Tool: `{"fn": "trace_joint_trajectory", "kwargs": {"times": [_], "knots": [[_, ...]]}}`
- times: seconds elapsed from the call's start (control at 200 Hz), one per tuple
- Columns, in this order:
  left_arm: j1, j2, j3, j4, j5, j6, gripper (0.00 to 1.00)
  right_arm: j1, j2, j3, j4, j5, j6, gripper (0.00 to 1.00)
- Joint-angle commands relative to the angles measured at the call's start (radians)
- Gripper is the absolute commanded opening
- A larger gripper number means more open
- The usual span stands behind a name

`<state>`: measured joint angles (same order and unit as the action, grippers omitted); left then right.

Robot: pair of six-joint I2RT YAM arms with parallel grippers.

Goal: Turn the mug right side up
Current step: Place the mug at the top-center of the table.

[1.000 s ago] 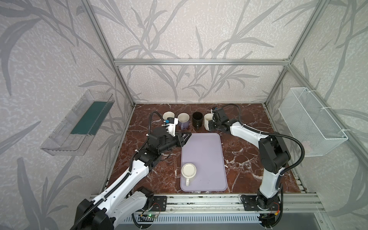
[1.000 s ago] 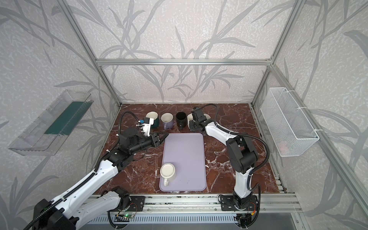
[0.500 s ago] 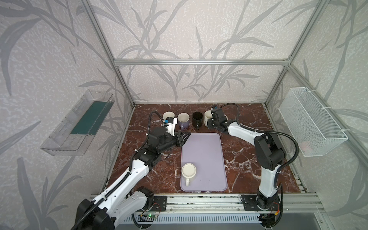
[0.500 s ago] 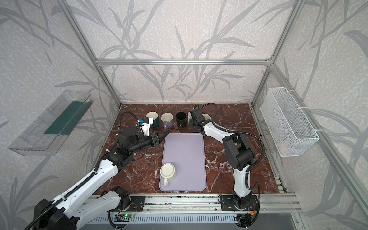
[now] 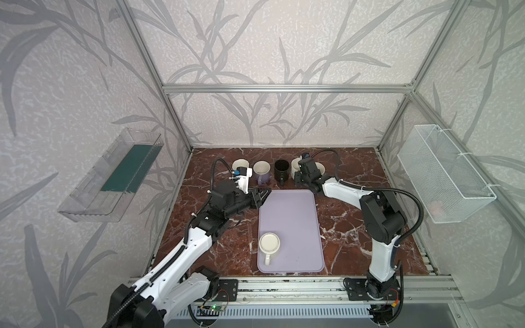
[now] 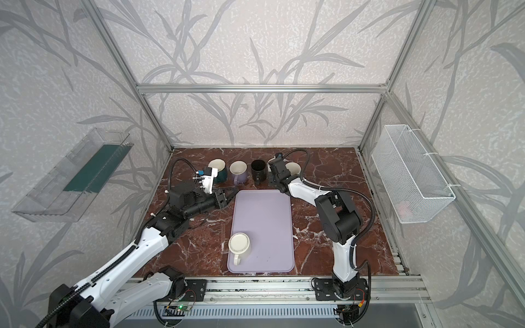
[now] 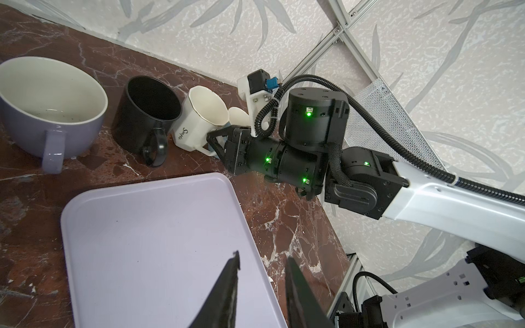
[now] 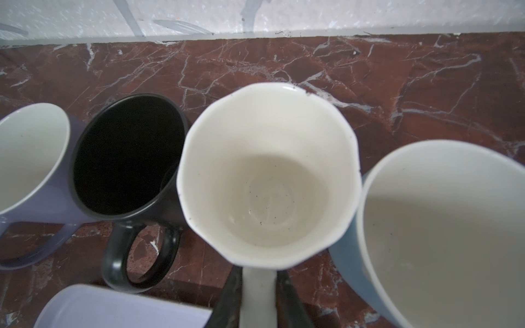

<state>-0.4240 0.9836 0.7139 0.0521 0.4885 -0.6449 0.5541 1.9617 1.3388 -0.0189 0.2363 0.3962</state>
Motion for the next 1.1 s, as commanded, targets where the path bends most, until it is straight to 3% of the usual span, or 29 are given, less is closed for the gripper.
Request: {"fn": "trace_joint_trajectory", "kwargs": {"times": [0.0,0.235,0.72,0.87,0.97,1.1], "knots": [[0.007,-0.016,0.016,-0.012,0.006,0.014,0.31,0.007,-0.004,0.019,0.001,0.015,0.009,0.28],[0.008,-0.022,0.022,-0.042,-0.009,0.024,0.34,0.006,-0.041,0.010,-0.006,-0.021,0.004,0.37],[0.009,-0.059,0.023,-0.115,-0.092,0.043,0.38,0.006,-0.112,-0.004,-0.031,-0.049,-0.014,0.45],[0.009,-0.069,0.034,-0.155,-0.122,0.054,0.38,0.007,-0.174,-0.059,-0.021,-0.047,-0.026,0.47],[0.008,-0.065,0.076,-0.222,-0.141,0.075,0.38,0.006,-0.232,-0.105,-0.029,-0.036,-0.051,0.55],[0.007,-0.071,0.123,-0.325,-0.166,0.088,0.38,0.007,-0.328,-0.169,-0.047,-0.039,-0.090,0.55]]}}
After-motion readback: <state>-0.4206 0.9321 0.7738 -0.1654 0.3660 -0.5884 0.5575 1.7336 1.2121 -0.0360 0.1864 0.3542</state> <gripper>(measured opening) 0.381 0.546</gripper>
